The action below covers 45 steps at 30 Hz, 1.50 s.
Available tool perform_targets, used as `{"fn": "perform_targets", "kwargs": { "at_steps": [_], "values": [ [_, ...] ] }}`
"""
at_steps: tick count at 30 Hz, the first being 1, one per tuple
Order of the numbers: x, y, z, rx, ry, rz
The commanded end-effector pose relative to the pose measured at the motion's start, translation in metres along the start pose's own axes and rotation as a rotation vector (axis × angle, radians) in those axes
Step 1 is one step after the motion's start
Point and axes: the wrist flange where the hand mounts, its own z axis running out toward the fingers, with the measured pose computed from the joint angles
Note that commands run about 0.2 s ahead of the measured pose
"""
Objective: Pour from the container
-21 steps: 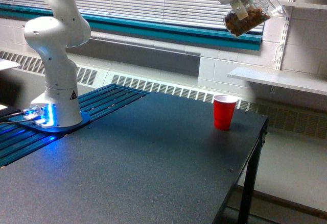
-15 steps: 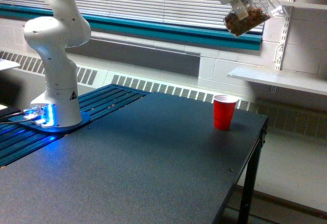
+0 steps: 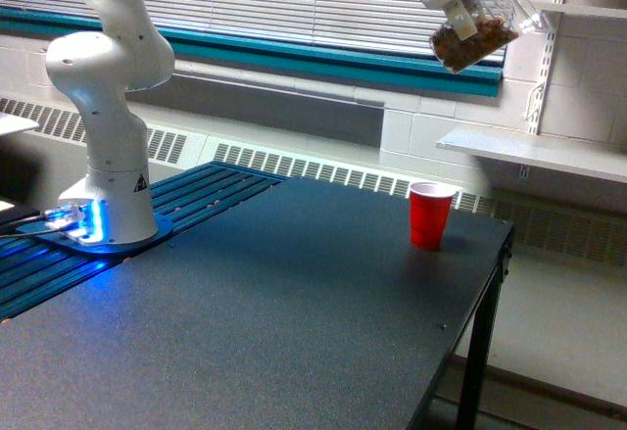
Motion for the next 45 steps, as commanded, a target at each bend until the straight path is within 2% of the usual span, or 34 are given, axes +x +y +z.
{"fn": "perform_targets", "kwargs": {
  "at_steps": [1,11,17,28,36,45],
  "values": [
    [-0.032,-0.022,-0.003,0.037,-0.006,-0.059],
    [-0.091,-0.046,0.001,0.071,-0.038,-0.176],
    [-0.138,-0.059,0.006,0.094,-0.064,-0.248],
    [-0.218,-0.063,0.02,0.114,-0.143,-0.384],
    [-0.26,-0.055,0.041,0.096,-0.203,-0.465],
    [-0.295,-0.042,0.07,0.035,-0.265,-0.531]
  ]
}}
